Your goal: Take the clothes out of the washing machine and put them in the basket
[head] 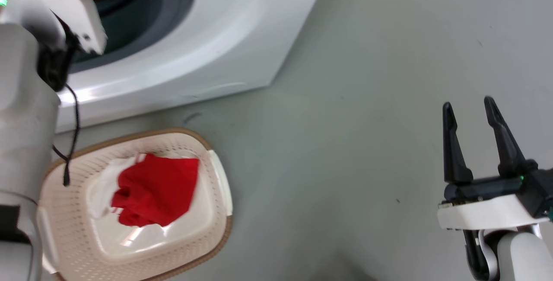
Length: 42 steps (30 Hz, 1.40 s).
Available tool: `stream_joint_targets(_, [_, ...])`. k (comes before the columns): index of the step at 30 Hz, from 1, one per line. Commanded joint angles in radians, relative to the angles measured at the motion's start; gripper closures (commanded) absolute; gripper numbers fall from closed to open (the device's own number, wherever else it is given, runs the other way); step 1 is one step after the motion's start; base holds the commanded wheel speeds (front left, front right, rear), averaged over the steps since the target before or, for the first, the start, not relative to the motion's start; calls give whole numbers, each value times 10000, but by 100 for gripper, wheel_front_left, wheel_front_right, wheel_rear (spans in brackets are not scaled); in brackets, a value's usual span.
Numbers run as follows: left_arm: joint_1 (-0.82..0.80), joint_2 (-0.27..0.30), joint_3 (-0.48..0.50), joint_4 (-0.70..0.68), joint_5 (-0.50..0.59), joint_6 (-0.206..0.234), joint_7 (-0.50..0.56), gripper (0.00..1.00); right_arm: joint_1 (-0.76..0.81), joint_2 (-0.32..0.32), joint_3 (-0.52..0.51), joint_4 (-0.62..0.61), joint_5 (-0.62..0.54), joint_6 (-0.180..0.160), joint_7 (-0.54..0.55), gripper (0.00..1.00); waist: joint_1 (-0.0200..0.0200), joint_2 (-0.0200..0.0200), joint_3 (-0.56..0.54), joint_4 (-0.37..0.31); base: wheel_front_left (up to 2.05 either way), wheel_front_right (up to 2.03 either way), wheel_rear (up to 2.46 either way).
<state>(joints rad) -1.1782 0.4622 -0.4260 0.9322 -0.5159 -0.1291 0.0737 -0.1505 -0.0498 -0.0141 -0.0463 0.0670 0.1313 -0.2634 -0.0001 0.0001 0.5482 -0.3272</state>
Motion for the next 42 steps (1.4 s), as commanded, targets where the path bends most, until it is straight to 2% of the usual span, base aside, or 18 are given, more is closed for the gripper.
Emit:
stream_joint_targets(1, [444, 65, -206, -288, -253, 5, -307, 100, 207, -10, -117, 45, -161, -9, -20, 0, 1, -1, -761, 655, 0, 0, 0])
stream_joint_targets(10, [2080, 104, -927, -1141, -992, 2, -1417, 100, 534, -11, -367, 218, -447, -9, -20, 0, 1, -1, -1874, 1306, 0, 0, 0])
stream_joint_targets(15, [3074, 23, -1136, -1674, -950, 13, -2569, 100, 891, -11, -495, 316, -687, -9, -20, 0, 1, -1, -2671, 1744, 0, 0, 0])
stream_joint_targets(20, [3680, -56, -1167, -2290, -856, 215, -3022, 100, 1121, -10, -546, 372, -817, -9, -20, 0, 1, -1, -3138, 2033, 0, 0, 0])
stream_joint_targets(24, [4390, -14, -1067, -3293, -875, 489, -3224, 100, 1281, -10, -575, 414, -869, -9, -20, 0, 1, -1, -3574, 2268, 0, 0, 0])
stream_joint_targets(31, [5650, 485, -751, -5736, -985, 1227, -3179, 100, 1509, -8, -581, 479, -898, -9, -20, 0, 1, -1, -4047, 2620, 0, 0, 0])
stream_joint_targets(37, [6733, 1044, -638, -7824, -1233, 1868, -2436, 100, 1521, -10, -512, 536, -913, -9, -20, 0, 1, -1, -4151, 2785, 0, 0, 0])
stream_joint_targets(42, [7765, 1396, -631, -8790, -1673, 2299, -1579, 100, 1367, -10, -530, 455, -925, -9, -20, 0, 1, -1, -3933, 2832, 0, 0, 0])
